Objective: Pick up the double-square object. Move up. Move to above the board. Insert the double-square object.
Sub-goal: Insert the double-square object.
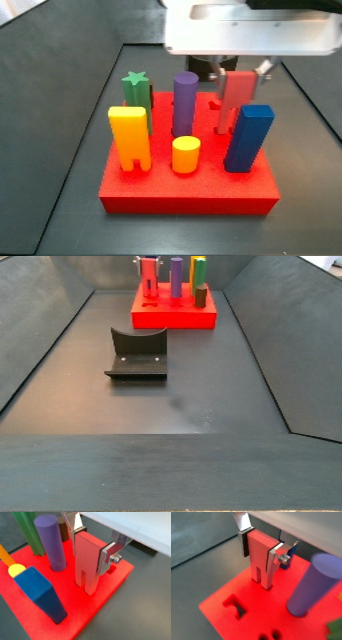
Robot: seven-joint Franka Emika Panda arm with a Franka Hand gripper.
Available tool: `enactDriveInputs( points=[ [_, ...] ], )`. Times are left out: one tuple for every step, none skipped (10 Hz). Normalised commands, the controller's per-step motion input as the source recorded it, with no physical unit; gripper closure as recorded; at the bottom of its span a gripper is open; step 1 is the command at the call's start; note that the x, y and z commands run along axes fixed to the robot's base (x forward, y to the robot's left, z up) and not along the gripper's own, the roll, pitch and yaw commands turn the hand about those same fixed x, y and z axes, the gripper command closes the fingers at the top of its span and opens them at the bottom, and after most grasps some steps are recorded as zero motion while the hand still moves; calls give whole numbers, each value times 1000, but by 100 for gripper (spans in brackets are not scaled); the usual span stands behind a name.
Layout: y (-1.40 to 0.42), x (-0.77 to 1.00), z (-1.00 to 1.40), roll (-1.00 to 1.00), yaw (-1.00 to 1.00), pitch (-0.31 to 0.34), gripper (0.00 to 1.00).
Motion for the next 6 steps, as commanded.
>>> enactDriveInputs(
  points=[
    [0, -391, -440, 181, 177, -4, 100],
    [-49, -251, -603, 119, 194, -54, 100],
    [-151, -66, -826, 103, 194, -103, 100],
    [-186, 0, -886, 154, 154, -117, 100],
    [-43, 0, 0, 41, 0, 3, 100],
    [0, 0, 0, 0, 0, -1, 100]
  ],
)
